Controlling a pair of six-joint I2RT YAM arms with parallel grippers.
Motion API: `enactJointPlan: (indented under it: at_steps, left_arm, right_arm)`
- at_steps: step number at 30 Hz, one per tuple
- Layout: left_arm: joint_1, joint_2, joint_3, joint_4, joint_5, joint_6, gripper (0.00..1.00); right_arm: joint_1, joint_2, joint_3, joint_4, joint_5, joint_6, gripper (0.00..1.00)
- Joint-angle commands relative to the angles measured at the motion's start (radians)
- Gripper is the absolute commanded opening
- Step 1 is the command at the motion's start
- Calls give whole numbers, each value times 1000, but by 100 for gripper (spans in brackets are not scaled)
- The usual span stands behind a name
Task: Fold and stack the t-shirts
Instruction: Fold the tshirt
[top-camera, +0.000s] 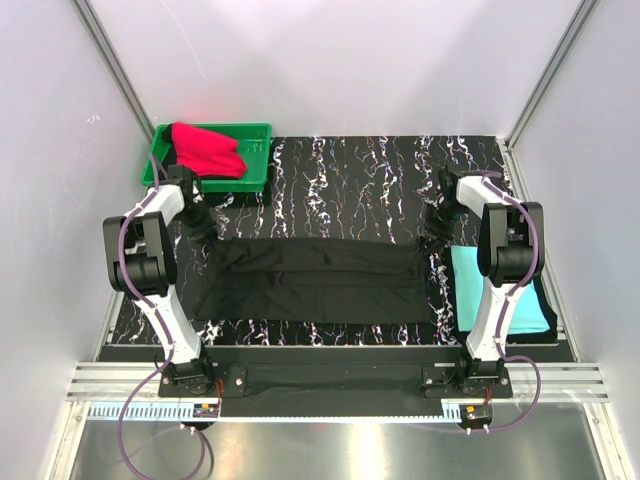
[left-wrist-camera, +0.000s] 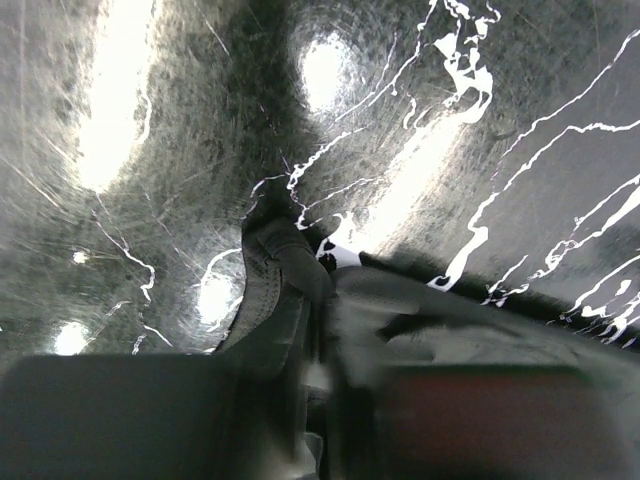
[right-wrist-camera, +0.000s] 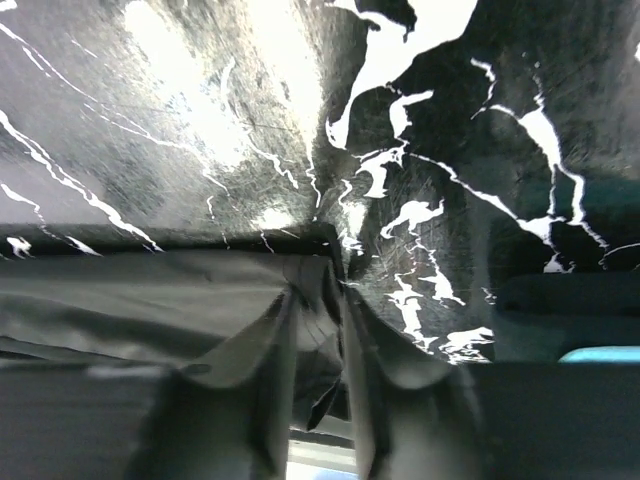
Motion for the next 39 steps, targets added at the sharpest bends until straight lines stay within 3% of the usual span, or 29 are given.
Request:
enactJointPlan:
  at_steps: [1,3,8,10,14,18,23,32,39]
  left_arm:
    - [0,-104,-5,13,-45,21,41]
    - [-12,-150,-22,-1,-58,16,51]
    - [-70,-331,-61,-8,-66,9,61]
    - [-104,-342,-48,1,18,39,60]
    - [-181,-216,-5,-2,118,75,56]
    - [-181,-183,-11,-30,83,52,56]
    - [-181,-238,-80,-39,33,64,57]
    - [-179,-260,-194,-42,8,36,57]
    - [-101,-257,-283,-51,69,-28,46]
  right_arm:
    - [-3,-48,41,-11,11,-17,37]
    - [-2,-76,39,-20,13,-20,47]
    - [1,-156,47,-38,-38,-26,51]
    - [12,-156,61,-37,-99,-26,51]
    - [73,-99,101,-32,-217,-41,50]
    - [152,-44,116,-28,-336,-46,51]
    - [225,-24,52,-9,-362,-46,50]
    - [244,-41,-71,28,-374,-29,46]
    - [244,-56,-166,43,-349,-32,46]
